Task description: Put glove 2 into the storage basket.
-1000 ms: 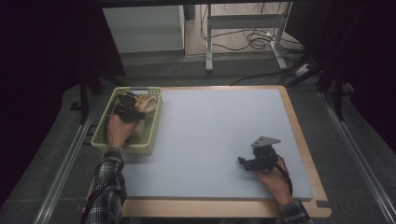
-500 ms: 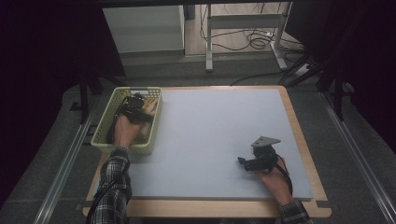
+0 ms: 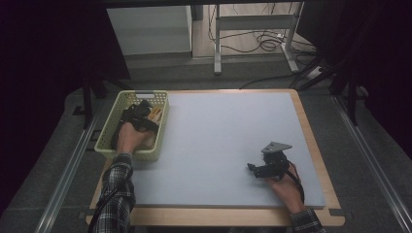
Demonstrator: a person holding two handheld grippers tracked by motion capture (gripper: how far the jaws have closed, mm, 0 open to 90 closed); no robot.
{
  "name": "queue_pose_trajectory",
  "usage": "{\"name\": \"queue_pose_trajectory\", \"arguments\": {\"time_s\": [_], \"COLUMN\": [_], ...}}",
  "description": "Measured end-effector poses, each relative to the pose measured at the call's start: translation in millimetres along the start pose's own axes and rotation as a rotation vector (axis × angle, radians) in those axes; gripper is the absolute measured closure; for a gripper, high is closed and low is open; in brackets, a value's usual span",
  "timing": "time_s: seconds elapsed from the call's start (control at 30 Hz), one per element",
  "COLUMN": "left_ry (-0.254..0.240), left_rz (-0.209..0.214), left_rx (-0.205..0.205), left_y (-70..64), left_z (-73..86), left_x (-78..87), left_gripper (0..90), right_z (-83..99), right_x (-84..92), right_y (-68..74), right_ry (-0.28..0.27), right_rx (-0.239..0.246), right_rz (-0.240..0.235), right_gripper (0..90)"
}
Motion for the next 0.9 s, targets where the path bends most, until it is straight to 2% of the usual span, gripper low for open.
{"name": "queue_pose_trajectory", "arguments": {"time_s": [0.1,0.2,0.4,0.5,0.63,0.7,0.8,0.9], "left_ry": [-0.015,-0.025,-0.085,-0.125,-0.177,-0.191,-0.195,-0.187], "left_rz": [0.017,0.011,0.028,0.011,-0.01,-0.039,-0.068,-0.086], "left_rx": [0.006,-0.006,-0.012,-0.009,0.004,0.004,0.003,0.016], "left_y": [1.7,1.4,4.3,8.1,16.3,21.6,27.8,33.3], "left_z": [-0.1,-0.3,0.0,0.3,1.9,3.5,5.7,7.4], "left_x": [8.0,17.7,45.1,62.1,81.1,86.4,85.9,78.1], "left_gripper": [14.4,8.6,7.9,10.8,19.1,25.7,39.5,54.4], "right_z": [0.0,0.0,0.0,0.0,0.0,0.0,0.0,0.0], "right_x": [0.0,0.0,0.0,0.0,0.1,0.0,0.0,0.0], "right_y": [0.1,0.1,0.1,0.1,0.1,0.1,0.1,0.1], "right_ry": [0.0,0.0,0.0,0.0,0.0,0.0,0.0,0.0], "right_rx": [-0.001,0.0,0.0,0.0,0.0,0.0,0.0,0.0], "right_rz": [0.0,0.0,0.0,0.0,0.0,0.0,0.0,0.0], "right_gripper": [14.1,14.1,14.1,14.1,14.1,14.1,14.1,14.1]}}
Point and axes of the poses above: each handheld gripper's, and its own axes: x roughly backward along the jaws, z roughly out of its underside, y roughly to its left, the point moved 3 cm from there along -x, roughly forward along the jaws, and after that the axes turned 7 degrees about x, right-handed, at the moved point
